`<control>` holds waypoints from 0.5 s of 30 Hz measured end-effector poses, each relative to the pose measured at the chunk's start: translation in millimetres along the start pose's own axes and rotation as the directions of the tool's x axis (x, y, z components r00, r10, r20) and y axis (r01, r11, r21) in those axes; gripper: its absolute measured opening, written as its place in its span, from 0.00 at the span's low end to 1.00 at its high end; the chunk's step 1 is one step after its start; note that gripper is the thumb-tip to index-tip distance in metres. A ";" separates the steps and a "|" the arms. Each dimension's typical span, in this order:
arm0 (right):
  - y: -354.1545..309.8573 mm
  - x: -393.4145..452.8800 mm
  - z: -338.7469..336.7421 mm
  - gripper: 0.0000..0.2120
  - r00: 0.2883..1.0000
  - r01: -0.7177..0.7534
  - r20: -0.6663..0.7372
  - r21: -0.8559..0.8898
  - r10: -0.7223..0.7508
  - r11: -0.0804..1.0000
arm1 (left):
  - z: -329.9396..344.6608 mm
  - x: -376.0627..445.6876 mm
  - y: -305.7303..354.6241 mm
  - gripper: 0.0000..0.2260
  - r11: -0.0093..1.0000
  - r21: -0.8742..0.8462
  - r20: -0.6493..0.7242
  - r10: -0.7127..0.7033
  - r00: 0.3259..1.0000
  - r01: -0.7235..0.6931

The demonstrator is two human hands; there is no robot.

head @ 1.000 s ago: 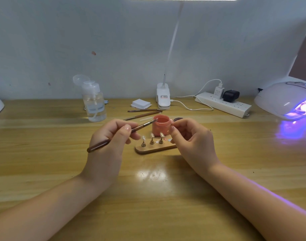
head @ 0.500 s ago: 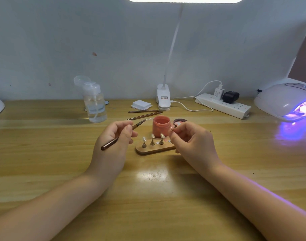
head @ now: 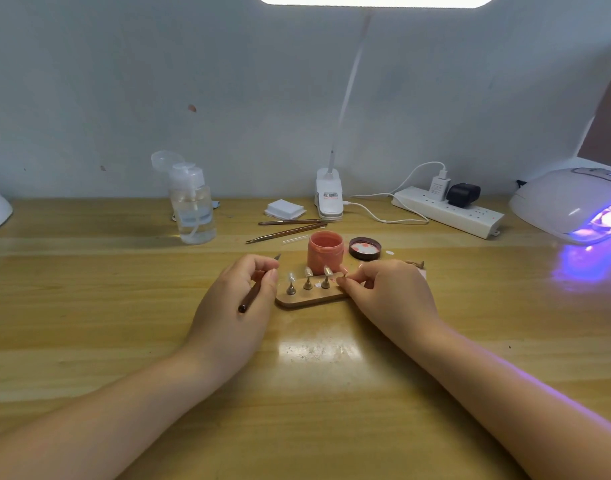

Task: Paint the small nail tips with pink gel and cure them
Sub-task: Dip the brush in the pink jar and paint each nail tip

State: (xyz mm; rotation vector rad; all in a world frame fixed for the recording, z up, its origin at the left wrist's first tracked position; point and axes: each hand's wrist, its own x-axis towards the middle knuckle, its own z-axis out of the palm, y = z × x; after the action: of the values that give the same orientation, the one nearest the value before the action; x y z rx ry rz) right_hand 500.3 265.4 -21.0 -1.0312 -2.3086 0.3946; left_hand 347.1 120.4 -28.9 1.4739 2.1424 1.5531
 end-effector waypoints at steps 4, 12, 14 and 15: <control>-0.9 -1.1 -1.4 0.13 0.999 0.036 0.002 -0.128 -0.036 0.991 | 0.8 -0.6 1.4 0.06 1.000 -0.014 0.012 0.013 1.000 -0.013; -2.7 -5.8 -0.4 0.13 0.991 0.125 -0.032 -0.199 -0.134 0.972 | 2.3 -0.1 3.2 0.06 0.997 -0.079 0.060 0.012 0.998 -0.007; -1.8 -4.1 -0.2 0.14 0.993 0.109 -0.014 -0.200 -0.114 0.974 | 6.5 -0.1 7.0 0.05 0.995 -0.095 0.096 0.031 0.995 -0.021; -0.9 -2.9 -0.2 0.15 0.995 0.099 -0.005 -0.204 -0.102 0.974 | 8.5 0.1 8.5 0.05 0.994 -0.102 0.108 0.040 0.993 -0.029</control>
State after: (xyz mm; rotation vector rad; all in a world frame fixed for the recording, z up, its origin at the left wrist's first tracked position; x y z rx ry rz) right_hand 501.5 262.6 -21.5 -1.0026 -2.4136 0.1105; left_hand 357.3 126.2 -26.3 1.5330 1.9599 1.5282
